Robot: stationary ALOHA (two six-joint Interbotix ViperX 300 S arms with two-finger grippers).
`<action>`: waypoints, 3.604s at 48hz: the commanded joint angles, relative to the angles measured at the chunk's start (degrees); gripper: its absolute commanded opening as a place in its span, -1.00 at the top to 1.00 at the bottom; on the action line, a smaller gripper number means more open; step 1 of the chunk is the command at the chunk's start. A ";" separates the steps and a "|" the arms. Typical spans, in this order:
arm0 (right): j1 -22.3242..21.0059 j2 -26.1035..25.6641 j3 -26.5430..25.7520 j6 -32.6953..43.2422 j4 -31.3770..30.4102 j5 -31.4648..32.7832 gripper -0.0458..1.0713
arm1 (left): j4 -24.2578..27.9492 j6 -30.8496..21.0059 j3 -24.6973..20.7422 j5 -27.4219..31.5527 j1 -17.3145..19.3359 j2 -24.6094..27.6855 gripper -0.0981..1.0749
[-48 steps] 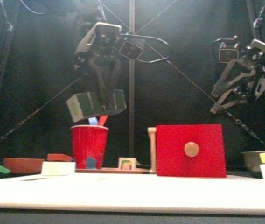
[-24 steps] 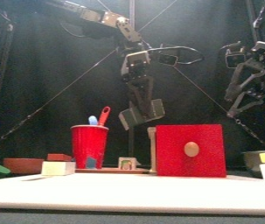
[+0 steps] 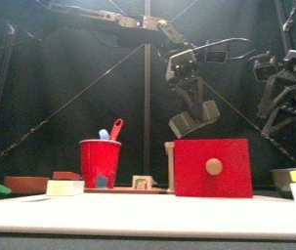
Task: Put green sushi roll into drawer
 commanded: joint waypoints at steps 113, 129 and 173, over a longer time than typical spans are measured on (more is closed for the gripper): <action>0.53 0.26 -2.11 -0.26 0.26 -2.81 -0.77 | 3.16 -9.32 30.23 -15.64 0.35 -23.73 -0.69; 1.23 0.44 -3.34 -0.70 -1.14 -5.89 -0.77 | 3.96 -12.39 56.16 -46.14 0.35 -40.08 -0.69; 2.55 4.75 -2.37 -0.09 -11.07 -18.19 -0.77 | -6.42 -12.22 81.30 -73.83 -3.52 -54.58 -0.69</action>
